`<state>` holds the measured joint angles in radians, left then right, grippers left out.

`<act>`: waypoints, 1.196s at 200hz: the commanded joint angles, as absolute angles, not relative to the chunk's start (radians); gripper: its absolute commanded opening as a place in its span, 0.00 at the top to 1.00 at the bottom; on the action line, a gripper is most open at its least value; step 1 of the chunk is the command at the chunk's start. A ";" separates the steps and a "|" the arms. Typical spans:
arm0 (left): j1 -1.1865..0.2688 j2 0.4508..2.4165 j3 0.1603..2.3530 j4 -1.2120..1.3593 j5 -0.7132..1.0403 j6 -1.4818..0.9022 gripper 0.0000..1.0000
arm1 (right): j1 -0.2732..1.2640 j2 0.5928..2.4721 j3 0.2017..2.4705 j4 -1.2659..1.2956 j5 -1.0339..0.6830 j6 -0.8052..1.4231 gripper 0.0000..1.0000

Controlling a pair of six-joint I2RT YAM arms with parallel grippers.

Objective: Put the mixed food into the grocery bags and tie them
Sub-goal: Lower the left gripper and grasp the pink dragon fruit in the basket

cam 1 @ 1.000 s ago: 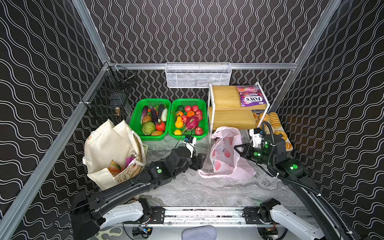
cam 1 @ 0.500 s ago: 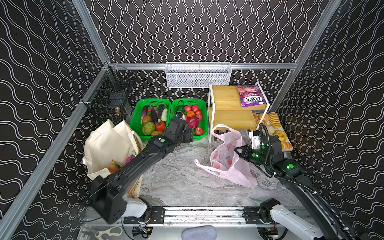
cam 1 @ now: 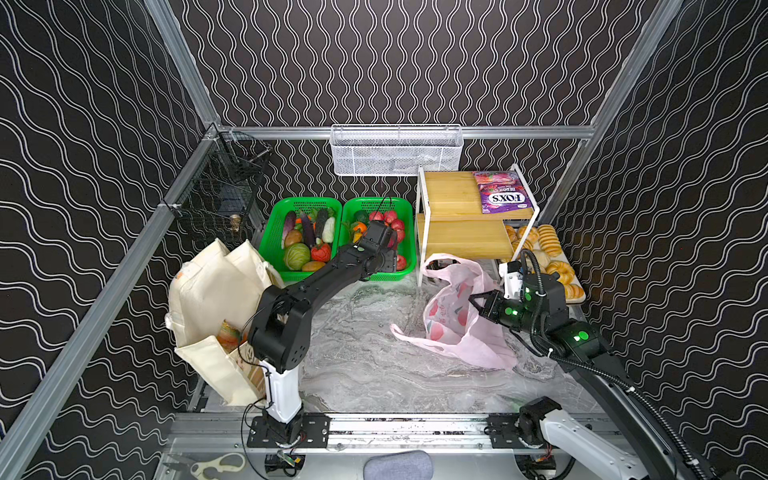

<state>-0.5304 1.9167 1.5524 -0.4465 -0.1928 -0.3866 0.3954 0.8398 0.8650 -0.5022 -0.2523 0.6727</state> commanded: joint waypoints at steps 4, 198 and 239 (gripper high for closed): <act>-0.513 1.951 1.562 -0.422 -0.212 -0.387 0.27 | 0.395 0.827 0.864 -0.479 -0.250 0.677 1.00; -0.624 1.490 1.181 -0.525 -0.127 -0.401 0.29 | 0.394 0.803 0.830 -0.462 -0.144 0.619 1.00; -0.577 1.690 1.340 -0.538 -0.101 -0.182 0.18 | 0.394 0.816 0.850 -0.477 -0.182 0.629 1.00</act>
